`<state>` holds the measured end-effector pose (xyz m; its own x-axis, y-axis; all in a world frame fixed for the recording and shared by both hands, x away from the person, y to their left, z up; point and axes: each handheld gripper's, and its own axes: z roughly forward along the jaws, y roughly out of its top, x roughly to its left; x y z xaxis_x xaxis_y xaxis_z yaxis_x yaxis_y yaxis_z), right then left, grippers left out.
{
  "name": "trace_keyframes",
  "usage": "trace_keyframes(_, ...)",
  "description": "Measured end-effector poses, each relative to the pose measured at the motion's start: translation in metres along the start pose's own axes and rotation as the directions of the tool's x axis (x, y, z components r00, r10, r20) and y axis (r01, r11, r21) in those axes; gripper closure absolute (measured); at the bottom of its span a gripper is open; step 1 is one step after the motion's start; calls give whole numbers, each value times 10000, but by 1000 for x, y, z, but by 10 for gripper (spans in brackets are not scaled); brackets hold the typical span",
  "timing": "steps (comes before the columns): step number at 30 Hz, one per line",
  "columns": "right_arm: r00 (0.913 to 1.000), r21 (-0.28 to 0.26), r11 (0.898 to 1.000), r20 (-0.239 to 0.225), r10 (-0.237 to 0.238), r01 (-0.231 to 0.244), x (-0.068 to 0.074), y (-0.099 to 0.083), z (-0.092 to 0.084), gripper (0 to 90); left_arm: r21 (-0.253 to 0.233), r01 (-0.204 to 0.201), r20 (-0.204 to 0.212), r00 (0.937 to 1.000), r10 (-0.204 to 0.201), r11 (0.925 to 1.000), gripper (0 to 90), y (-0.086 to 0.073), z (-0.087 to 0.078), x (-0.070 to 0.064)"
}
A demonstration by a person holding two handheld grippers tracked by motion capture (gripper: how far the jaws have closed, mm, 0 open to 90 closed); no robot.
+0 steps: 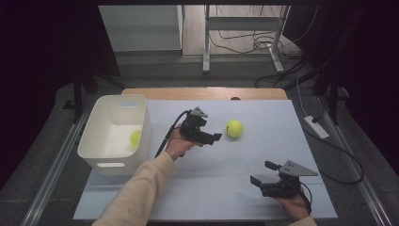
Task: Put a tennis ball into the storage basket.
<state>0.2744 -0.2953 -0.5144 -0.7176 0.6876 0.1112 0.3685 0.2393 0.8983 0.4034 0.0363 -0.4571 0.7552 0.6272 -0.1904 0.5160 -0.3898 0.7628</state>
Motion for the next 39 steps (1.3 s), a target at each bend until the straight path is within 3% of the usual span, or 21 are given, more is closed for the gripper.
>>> trace_keyframes(13,10000,-4,10000,-10,2,-2,0,0,0,115,0,3,-59,10000,-3,10000,115,6,13,-1)
trace_keyframes(39,10000,13,10000,-23,-36,36,0,0,0,115,88,-365,-67,9993,365,9993,108,21,41,-5)
